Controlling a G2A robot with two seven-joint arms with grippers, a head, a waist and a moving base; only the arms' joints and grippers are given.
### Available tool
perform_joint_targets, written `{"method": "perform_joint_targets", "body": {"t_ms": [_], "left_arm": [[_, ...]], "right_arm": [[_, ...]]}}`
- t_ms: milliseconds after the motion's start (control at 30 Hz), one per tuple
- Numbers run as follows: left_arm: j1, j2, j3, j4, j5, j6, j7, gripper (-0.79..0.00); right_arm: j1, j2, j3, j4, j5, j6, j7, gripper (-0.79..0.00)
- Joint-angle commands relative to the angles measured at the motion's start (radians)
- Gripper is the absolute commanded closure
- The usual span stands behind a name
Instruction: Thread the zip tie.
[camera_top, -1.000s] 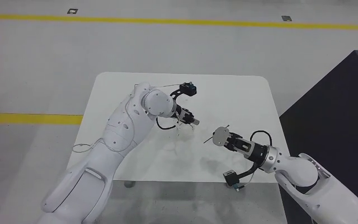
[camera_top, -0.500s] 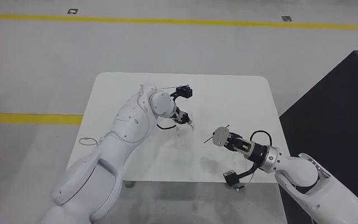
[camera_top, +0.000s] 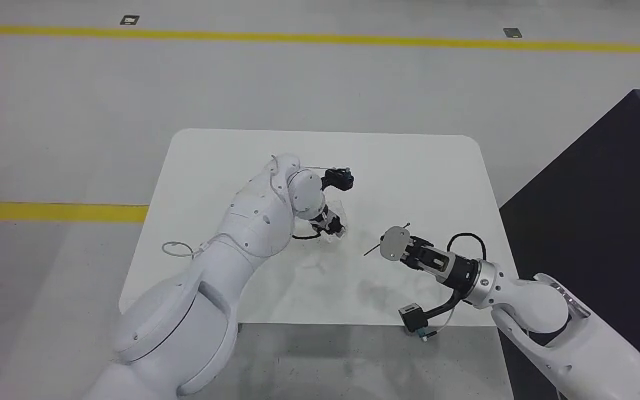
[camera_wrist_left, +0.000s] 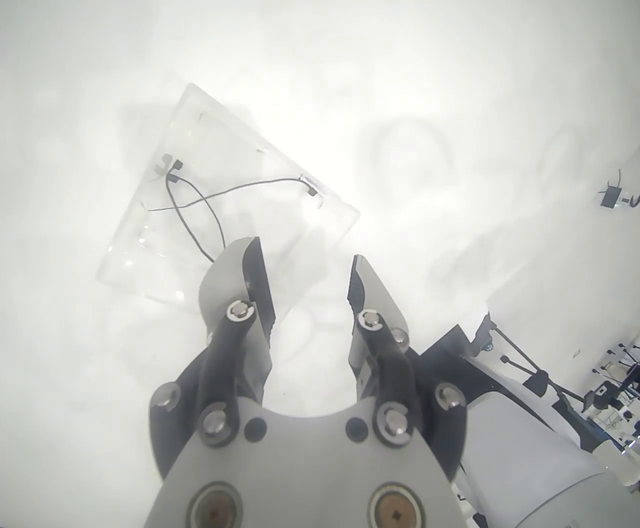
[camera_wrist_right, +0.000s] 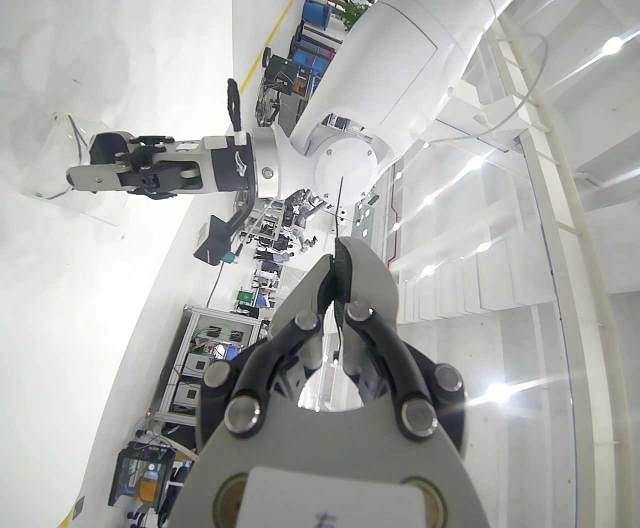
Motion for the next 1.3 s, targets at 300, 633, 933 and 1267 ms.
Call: {"method": "perform_joint_targets", "body": {"t_ms": [300,633,933,1267], "left_arm": [[-0.028,-0.009,-0.023,0.038,-0.028,-0.089,0.015,-0.354],[-0.042,0.010,-0.059,0.076,-0.032,-0.038,0.097,-0.219],[-0.024,-0.014,-0.041,0.064,-0.007,-0.020,0.079,0.000],[-0.033,-0.044,-0.024,0.092,0.017,-0.040,0.050,0.000]], "right_arm": [[0.000,0.000,0.000,0.000,0.000,0.000,0.000,0.000],[0.000,0.000,0.000,0.000,0.000,0.000,0.000,0.000],[0.000,0.000,0.000,0.000,0.000,0.000,0.000,0.000],[0.000,0.000,0.000,0.000,0.000,0.000,0.000,0.000]]}}
